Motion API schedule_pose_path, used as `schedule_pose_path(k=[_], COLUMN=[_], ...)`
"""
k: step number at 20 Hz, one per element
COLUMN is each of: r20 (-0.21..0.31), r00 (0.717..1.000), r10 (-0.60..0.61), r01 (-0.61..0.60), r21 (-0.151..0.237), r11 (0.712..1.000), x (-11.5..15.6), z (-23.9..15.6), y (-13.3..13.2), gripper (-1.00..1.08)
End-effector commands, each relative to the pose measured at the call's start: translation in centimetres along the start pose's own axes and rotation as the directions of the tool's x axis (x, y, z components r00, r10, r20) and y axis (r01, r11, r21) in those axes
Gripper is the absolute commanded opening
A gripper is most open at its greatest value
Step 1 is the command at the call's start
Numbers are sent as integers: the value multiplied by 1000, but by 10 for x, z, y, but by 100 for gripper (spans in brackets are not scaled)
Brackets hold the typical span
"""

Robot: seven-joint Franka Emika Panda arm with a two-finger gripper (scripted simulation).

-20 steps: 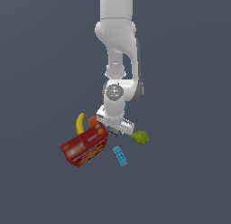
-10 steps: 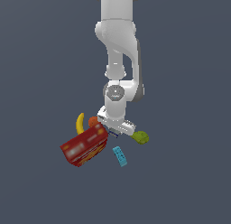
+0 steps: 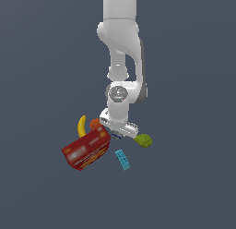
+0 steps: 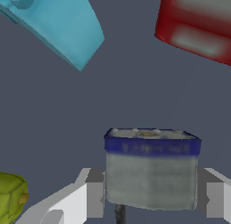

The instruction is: Pick up a designated object from a clutter of objects.

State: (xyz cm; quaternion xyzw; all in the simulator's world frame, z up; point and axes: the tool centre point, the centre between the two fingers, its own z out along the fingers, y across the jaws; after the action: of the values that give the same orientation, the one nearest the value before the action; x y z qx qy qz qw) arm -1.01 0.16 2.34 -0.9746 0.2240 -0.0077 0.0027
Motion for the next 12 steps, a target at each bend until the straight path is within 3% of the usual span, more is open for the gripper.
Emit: schedule_pose_path(k=[1,12], r20=[-1,1], r00=[1000,1000], r10=[0,1], r01=[0,-1], r21=[1,-1], r11=[1000,1000], x=[-1,-23], z=[-5,-62], y=[-2,-20], gripper=[-100,-100])
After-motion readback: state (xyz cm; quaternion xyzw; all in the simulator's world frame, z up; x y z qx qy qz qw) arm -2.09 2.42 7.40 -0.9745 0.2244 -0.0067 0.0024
